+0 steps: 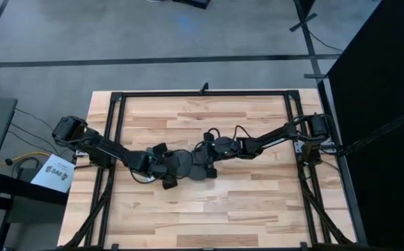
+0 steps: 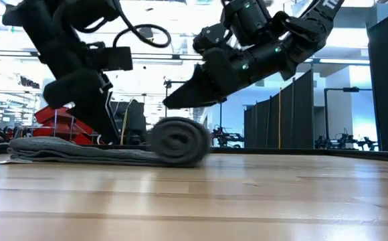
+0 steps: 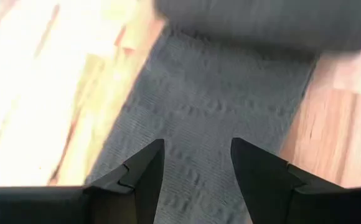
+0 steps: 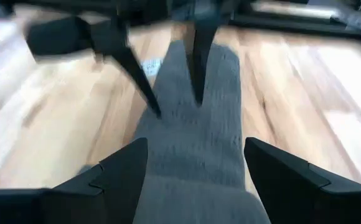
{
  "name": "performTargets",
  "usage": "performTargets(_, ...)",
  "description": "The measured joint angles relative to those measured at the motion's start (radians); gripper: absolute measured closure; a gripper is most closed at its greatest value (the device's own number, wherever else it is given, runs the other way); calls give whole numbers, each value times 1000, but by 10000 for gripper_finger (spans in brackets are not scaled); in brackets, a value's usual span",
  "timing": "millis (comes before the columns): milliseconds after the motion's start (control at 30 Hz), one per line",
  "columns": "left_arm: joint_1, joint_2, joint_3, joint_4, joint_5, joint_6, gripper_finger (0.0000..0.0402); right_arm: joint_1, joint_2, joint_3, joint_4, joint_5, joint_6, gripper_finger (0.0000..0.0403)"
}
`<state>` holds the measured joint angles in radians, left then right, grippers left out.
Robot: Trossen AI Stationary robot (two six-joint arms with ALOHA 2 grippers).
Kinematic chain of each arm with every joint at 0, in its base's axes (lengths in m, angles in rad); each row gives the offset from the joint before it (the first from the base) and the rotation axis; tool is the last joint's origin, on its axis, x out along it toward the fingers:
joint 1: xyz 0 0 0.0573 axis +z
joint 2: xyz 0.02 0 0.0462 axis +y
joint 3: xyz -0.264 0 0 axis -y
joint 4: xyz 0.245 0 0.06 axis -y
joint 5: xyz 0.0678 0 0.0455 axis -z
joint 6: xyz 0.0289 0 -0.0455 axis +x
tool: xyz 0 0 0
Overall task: Roll towel
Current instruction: Roll the gray towel
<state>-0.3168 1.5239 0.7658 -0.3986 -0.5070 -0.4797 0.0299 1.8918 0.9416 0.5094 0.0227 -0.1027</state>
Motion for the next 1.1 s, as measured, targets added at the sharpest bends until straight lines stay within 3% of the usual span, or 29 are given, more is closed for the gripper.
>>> performTargets(133, -1, -18, 0, 3, -11, 1, 228, 0, -16, 4, -55, 9, -32, 145)
performTargets(433, 2, -18, 0, 199, -12, 141, 228, 49, -238, -45, -432, 108, 8, 145)
performTargets(700, 52, 34, 0, 515, -14, 369, 228, 127, -325, -285, -309, 111, 239, 145)
performTargets(867, 102, 157, 0, 599, 60, 425, 228, 140, -259, -341, -222, 111, 304, 145)
performTargets(1100, 117, 283, 3, 630, 76, 385, 228, 129, -131, -337, -150, 123, 309, 145)
